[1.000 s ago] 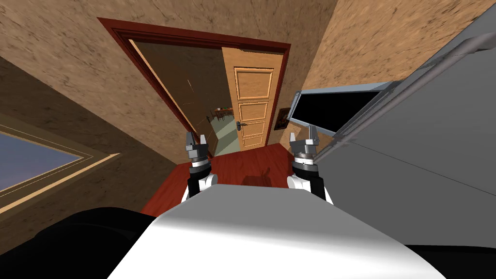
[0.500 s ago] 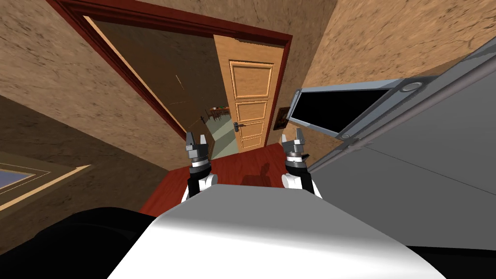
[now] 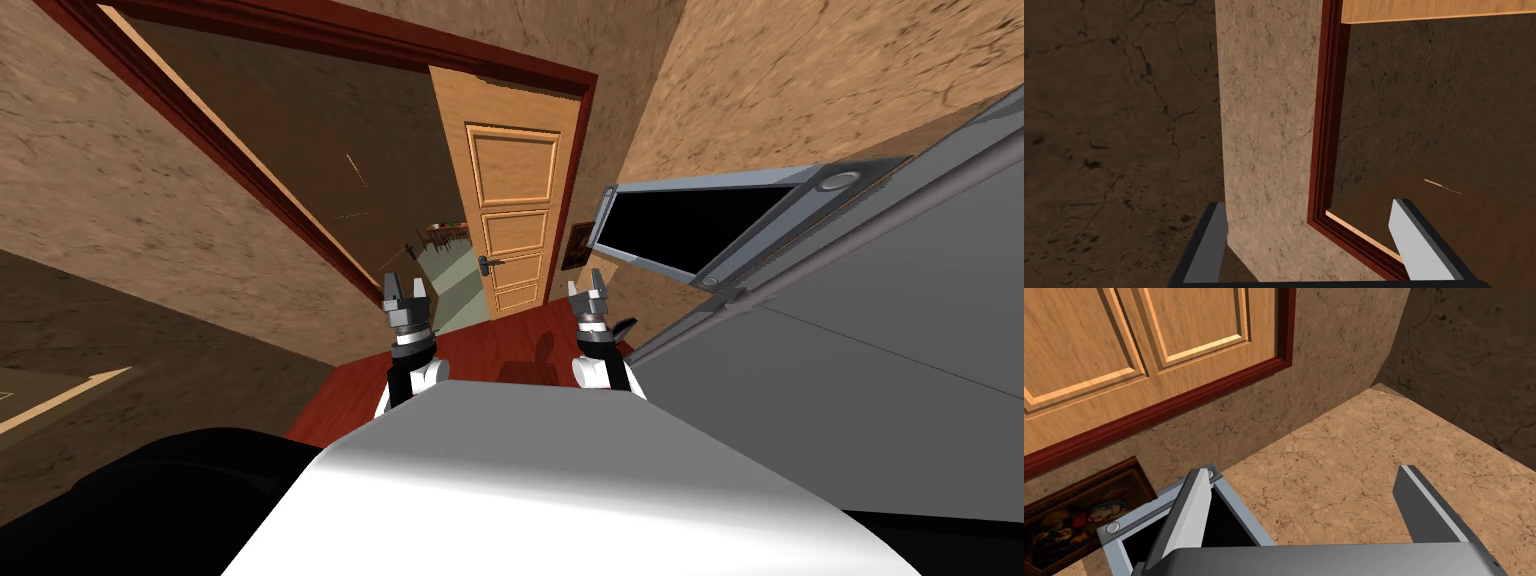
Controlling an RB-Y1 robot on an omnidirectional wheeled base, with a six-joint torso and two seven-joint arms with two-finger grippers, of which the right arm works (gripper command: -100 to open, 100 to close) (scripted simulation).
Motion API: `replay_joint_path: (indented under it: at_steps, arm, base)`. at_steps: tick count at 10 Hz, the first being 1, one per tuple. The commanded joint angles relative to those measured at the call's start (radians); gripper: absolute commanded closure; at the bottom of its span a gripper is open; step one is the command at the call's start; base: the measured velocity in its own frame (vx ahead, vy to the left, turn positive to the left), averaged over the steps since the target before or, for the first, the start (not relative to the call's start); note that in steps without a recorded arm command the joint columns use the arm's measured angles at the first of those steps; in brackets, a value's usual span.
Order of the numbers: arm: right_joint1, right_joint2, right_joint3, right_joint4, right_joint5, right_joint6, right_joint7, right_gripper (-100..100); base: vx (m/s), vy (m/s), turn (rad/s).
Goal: Push the door open
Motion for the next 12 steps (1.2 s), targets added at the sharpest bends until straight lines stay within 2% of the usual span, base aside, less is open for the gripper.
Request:
replay_joint_path:
  at_steps: [1,8,9,12]
  arm:
    - [-0.020,-0.006,0.012,0.028,0.000,0.006,-0.005,-100]
    - [-0.094,-0.019,0.088,0.158,0.010,0.013,-0.018,-100]
    - [-0.118,-0.022,0.111,0.198,0.013,0.016,-0.022,-100]
    - [-0.152,-0.026,0.147,0.258,0.018,0.019,-0.028,-100]
  base:
    - [0.083,0.051,-0.067]
    - [0.092,0.064,-0.087]
    - [0.136,0.091,-0.187]
    - [0.098,0.087,-0.104]
